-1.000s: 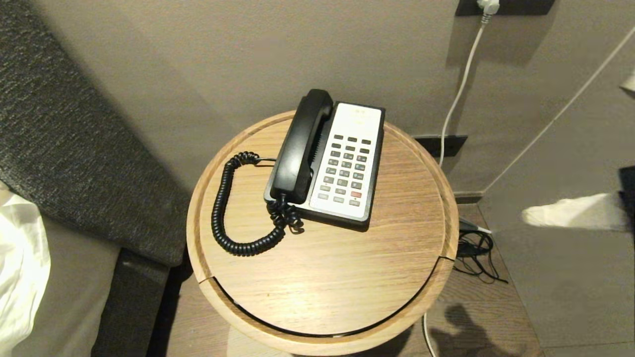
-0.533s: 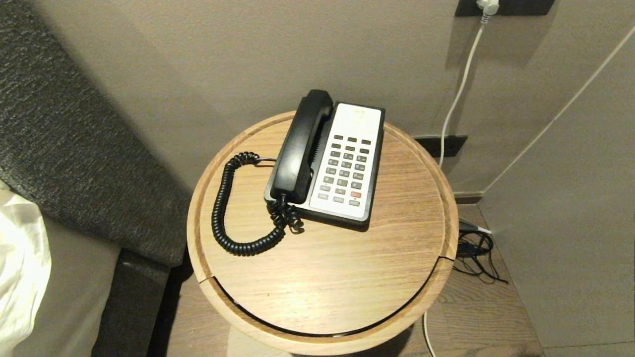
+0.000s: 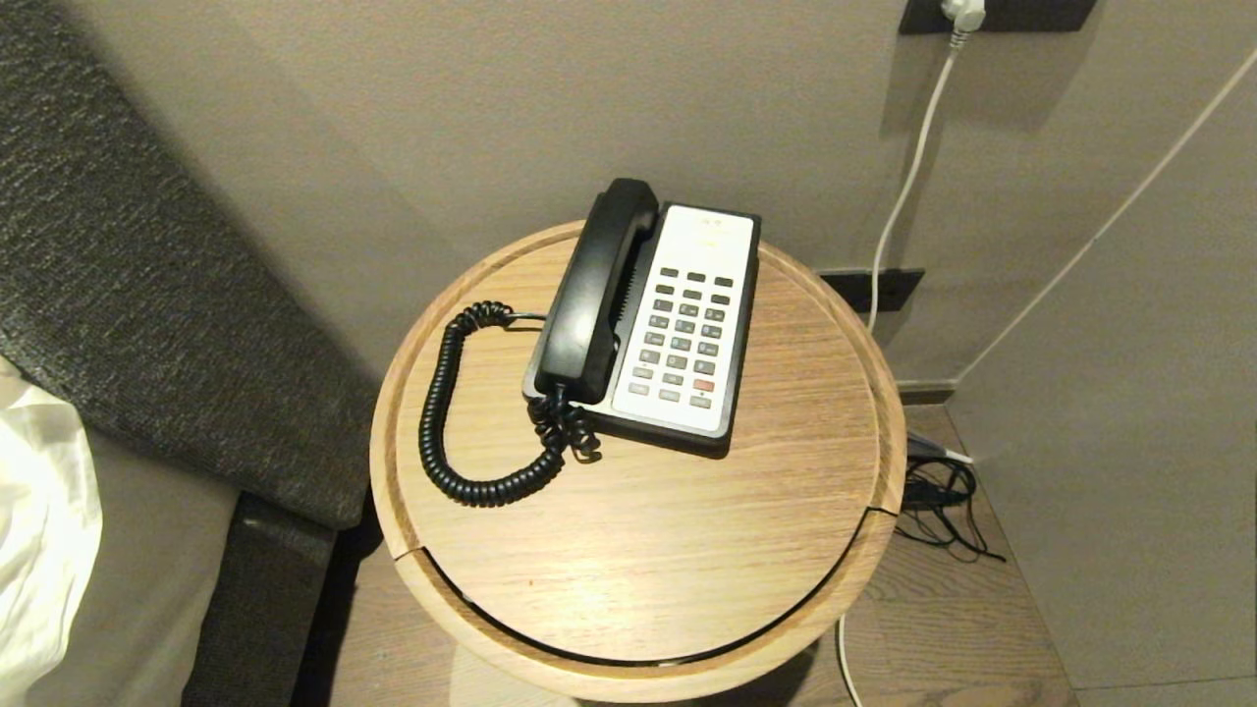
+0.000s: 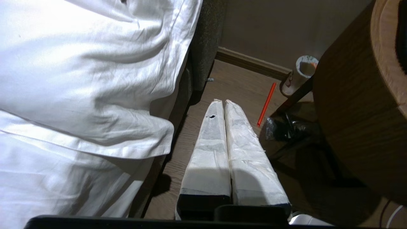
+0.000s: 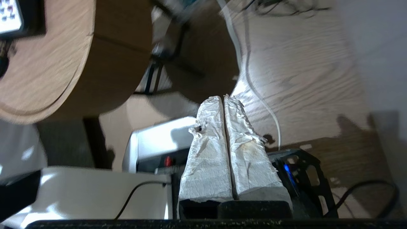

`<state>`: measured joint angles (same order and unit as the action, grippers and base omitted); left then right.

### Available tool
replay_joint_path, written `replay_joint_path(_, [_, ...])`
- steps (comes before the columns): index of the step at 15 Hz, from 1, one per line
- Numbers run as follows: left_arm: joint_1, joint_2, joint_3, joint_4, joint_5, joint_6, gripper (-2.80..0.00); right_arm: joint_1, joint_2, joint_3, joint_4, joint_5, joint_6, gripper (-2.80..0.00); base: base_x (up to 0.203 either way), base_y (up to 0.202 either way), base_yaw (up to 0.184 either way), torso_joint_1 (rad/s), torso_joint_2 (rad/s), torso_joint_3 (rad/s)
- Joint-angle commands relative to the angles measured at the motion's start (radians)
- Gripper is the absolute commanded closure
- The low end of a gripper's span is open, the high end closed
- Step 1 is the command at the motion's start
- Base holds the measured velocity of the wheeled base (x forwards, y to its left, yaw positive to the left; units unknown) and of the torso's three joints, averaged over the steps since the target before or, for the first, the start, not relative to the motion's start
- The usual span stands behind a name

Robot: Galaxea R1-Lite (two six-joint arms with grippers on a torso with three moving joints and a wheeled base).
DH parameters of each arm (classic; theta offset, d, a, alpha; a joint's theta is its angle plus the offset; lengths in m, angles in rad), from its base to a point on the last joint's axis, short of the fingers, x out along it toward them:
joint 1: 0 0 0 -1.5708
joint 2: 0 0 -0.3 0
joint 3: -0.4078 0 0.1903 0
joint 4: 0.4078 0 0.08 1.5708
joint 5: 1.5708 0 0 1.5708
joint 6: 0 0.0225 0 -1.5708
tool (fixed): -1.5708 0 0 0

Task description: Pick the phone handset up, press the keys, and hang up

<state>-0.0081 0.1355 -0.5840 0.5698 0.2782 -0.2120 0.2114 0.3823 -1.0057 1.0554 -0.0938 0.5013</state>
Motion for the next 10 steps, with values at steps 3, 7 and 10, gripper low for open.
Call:
replay_joint_path(3, [0.003, -0.134, 0.096, -0.007, -0.062, 0.072, 0.00, -0.066, -0.100, -0.016, -0.007, -0.058, 0.012, 0.00, 0.000, 0.000, 0.000, 0.000, 0.00, 0.000])
replay_joint_path(7, [0.005, -0.134, 0.124, -0.005, -0.097, 0.079, 0.00, -0.178, -0.147, 0.011, 0.007, -0.030, -0.028, 0.00, 0.000, 0.000, 0.000, 0.000, 0.00, 0.000])
replay_joint_path(10, [0.005, -0.134, 0.157, -0.013, -0.118, 0.084, 0.00, -0.199, -0.323, 0.139, 0.000, -0.001, -0.067, 0.00, 0.000, 0.000, 0.000, 0.000, 0.00, 0.000])
